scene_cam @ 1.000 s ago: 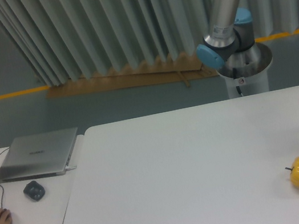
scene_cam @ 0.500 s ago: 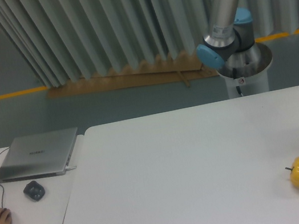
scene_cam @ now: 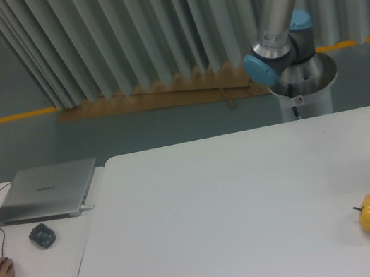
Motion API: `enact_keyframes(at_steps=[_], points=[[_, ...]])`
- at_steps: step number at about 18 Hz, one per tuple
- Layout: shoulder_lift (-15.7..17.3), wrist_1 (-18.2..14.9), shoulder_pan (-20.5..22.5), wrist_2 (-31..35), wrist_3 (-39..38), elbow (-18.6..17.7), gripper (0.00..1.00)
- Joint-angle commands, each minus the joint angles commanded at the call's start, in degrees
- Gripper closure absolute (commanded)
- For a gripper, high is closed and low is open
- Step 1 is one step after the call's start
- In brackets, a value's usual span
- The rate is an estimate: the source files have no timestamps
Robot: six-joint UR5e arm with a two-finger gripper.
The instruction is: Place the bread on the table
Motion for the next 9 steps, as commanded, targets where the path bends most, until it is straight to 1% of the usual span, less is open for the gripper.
enact_keyframes(at_steps=[4, 5, 7, 9], points=[[0.18, -3.78, -0.09, 0.09, 0.09, 2.2, 0.51], [0.27, -4.14, -0.09, 0.0, 0.09, 2.55, 0.51], [1.49, -4.84, -0.09, 0.0, 0.09, 2.64, 0.51], [2.72, -6.24, -0.26, -0.09, 0.09, 2.73, 0.51]])
